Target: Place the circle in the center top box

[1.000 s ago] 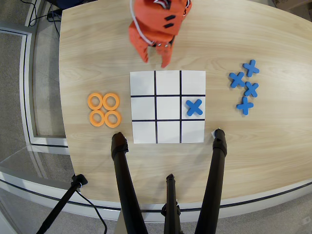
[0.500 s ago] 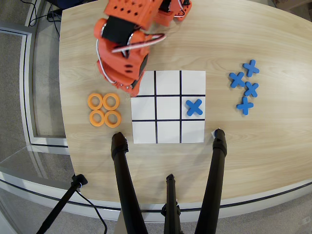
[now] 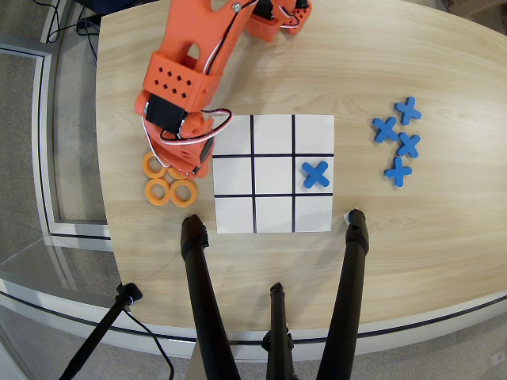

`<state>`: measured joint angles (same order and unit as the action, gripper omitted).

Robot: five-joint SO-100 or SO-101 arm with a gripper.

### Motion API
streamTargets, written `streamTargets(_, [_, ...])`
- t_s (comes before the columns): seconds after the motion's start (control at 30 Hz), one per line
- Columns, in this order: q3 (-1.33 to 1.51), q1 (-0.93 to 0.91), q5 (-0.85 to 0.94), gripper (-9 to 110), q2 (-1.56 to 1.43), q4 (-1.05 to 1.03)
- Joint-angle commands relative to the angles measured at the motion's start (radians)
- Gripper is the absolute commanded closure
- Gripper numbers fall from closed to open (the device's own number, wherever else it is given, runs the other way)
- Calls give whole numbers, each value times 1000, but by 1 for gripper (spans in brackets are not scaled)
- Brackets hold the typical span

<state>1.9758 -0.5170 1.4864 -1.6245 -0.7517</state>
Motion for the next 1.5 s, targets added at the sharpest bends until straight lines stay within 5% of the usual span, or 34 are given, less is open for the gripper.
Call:
streamTargets(0.0, [-41,-15,20,86,40,46])
streamTargets(1.47, [-143,-8,43,86,250,67])
